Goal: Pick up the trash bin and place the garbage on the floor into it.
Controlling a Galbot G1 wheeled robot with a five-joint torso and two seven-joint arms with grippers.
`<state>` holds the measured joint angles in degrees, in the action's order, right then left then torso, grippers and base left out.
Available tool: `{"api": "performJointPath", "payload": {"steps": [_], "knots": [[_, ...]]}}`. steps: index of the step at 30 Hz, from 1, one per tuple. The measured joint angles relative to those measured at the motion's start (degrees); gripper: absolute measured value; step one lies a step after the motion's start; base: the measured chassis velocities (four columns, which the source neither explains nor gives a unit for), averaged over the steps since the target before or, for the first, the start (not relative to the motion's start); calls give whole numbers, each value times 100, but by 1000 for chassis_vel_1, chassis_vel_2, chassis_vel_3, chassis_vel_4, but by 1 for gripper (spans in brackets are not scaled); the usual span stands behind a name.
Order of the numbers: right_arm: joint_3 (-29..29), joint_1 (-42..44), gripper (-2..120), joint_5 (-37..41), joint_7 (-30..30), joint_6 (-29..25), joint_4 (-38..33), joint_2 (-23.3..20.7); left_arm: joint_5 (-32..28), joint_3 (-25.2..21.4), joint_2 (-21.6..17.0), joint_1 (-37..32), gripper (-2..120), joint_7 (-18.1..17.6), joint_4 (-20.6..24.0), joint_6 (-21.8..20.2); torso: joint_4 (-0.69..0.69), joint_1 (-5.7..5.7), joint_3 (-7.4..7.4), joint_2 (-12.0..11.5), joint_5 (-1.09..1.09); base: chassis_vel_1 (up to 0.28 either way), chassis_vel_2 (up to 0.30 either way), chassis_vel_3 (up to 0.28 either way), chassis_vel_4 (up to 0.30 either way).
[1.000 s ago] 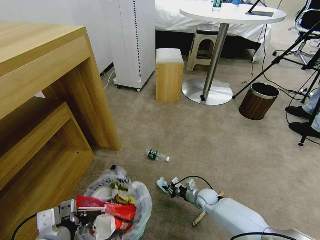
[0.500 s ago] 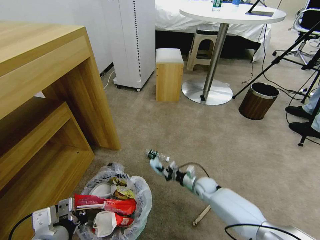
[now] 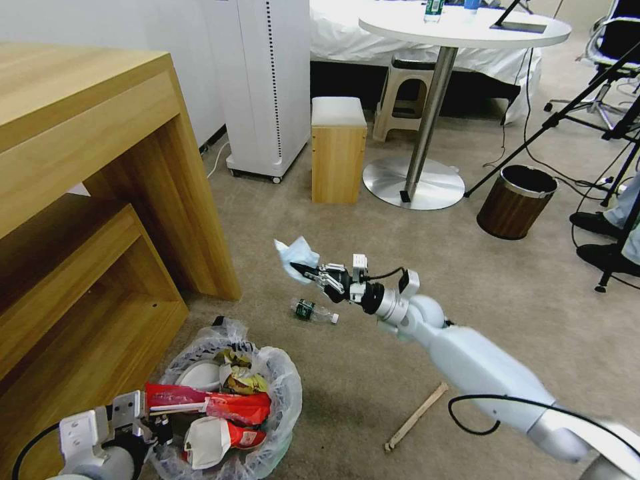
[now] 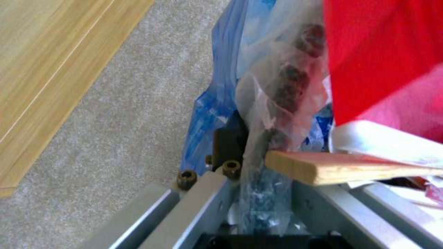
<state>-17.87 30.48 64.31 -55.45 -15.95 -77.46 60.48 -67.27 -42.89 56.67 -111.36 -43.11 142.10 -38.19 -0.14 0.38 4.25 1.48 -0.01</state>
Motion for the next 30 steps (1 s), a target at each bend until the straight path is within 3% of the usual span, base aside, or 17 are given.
{"api": "performJointPath", "payload": {"steps": [8, 12, 14, 19, 25, 30], "knots": [[-410, -409, 0, 115, -13, 37, -299, -99, -8, -33, -9, -14, 0, -1, 19, -1, 0, -1, 0, 0, 0, 0, 0, 0, 0], [-1002, -937, 0, 288, 183, 75, -515, -61, -18, -58, -23, -18, 0, -2, 27, 0, 1, -1, 0, 0, 1, 0, 0, 0, 0], [-1708, -1529, 0, 619, 442, 148, -744, 201, -24, -54, -22, 12, 0, -7, 15, 0, 2, -1, 0, 0, -1, 0, 0, 0, 0], [-2542, -1758, 0, 946, 1007, 249, -1097, 570, 7, -45, 16, 25, 0, -12, -26, 0, 3, -1, 0, 0, 0, 0, 0, 0, 0], [-3172, -1486, 0, 877, 1389, 261, -1357, 429, 9, -101, 41, 11, 0, -17, -30, 3, 0, -1, 0, 0, 0, 0, 0, 0, 0], [-3501, -1201, 0, 870, 1753, 266, -1781, -97, 57, -111, 37, 8, 0, -20, -83, 6, 0, -1, 0, 0, 1, 0, 0, 0, 0]]}}
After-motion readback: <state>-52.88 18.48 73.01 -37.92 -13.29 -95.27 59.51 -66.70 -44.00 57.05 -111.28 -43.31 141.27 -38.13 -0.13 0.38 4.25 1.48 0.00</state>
